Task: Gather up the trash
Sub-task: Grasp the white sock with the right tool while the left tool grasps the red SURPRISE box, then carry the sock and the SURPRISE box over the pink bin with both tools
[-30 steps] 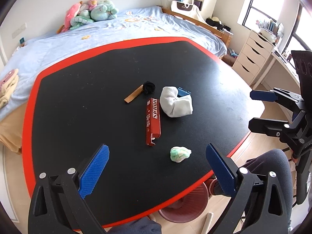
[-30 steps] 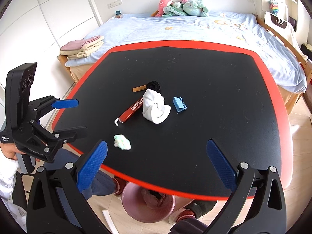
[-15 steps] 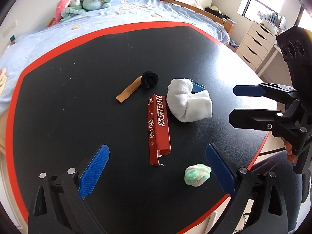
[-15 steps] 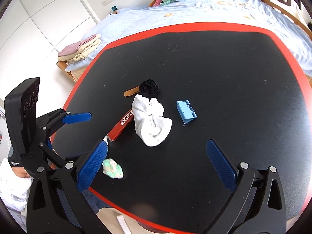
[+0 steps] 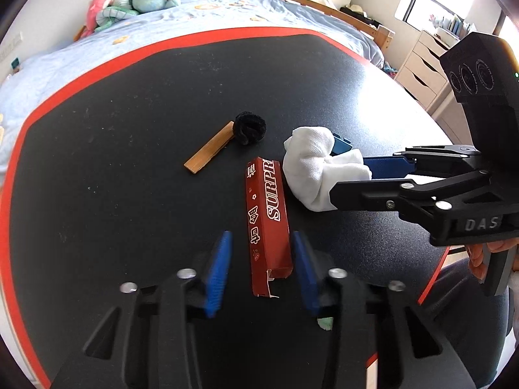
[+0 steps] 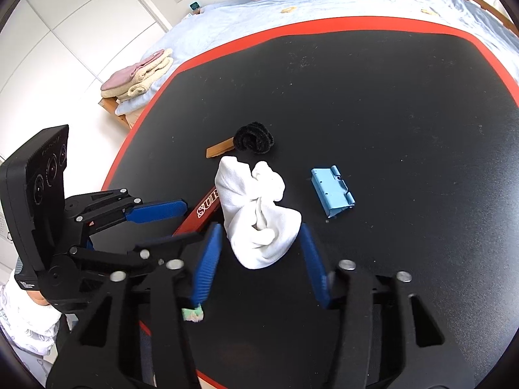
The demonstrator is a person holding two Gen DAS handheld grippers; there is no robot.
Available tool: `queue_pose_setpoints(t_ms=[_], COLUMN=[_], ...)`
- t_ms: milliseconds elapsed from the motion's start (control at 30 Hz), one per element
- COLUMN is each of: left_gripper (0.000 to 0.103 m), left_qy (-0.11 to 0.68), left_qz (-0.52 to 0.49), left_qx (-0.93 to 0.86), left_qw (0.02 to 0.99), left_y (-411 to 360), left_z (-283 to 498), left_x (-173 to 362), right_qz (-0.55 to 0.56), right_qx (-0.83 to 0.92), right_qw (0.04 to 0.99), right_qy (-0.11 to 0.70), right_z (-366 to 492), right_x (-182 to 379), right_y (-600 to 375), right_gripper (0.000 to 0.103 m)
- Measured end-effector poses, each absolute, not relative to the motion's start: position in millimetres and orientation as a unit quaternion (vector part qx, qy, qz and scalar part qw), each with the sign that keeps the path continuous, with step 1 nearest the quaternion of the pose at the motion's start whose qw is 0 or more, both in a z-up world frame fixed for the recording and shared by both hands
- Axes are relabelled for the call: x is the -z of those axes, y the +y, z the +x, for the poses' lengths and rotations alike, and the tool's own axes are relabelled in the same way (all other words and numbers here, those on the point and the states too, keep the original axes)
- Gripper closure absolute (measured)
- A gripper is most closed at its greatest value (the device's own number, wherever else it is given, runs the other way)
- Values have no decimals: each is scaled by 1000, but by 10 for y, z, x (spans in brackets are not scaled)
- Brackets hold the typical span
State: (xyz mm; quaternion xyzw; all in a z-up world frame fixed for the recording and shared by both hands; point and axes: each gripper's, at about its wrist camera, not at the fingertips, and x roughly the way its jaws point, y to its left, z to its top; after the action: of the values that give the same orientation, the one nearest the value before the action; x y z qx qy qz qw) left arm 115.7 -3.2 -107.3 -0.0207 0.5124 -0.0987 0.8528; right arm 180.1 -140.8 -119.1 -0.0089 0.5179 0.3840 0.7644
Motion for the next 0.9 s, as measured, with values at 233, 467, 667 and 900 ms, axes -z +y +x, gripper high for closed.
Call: queue_pose_setpoints(t_ms=[233, 467, 667, 900], left_gripper=[84, 85, 85, 85], left_qy=[509, 499, 485, 470], left_qz=[-20, -23, -21, -21], left_qx=[100, 97, 100, 109], left_qw=[855, 861, 869, 876], left_y=[-35, -17, -45, -135], left_z=[1146, 1029, 841, 562], left_x=[1045, 915, 675, 439], right_qz=[-17, -20, -27, -45], right_qx=[-385, -387, -388, -381], right_qw=[769, 780, 791, 803], right_qy=[509, 491, 473, 456], right_z=[1772, 1652, 1469, 1103], right_x=[1169, 1004, 751, 530], right_y=[-1400, -1396, -1497, -1657], right_gripper=[87, 89, 89, 89])
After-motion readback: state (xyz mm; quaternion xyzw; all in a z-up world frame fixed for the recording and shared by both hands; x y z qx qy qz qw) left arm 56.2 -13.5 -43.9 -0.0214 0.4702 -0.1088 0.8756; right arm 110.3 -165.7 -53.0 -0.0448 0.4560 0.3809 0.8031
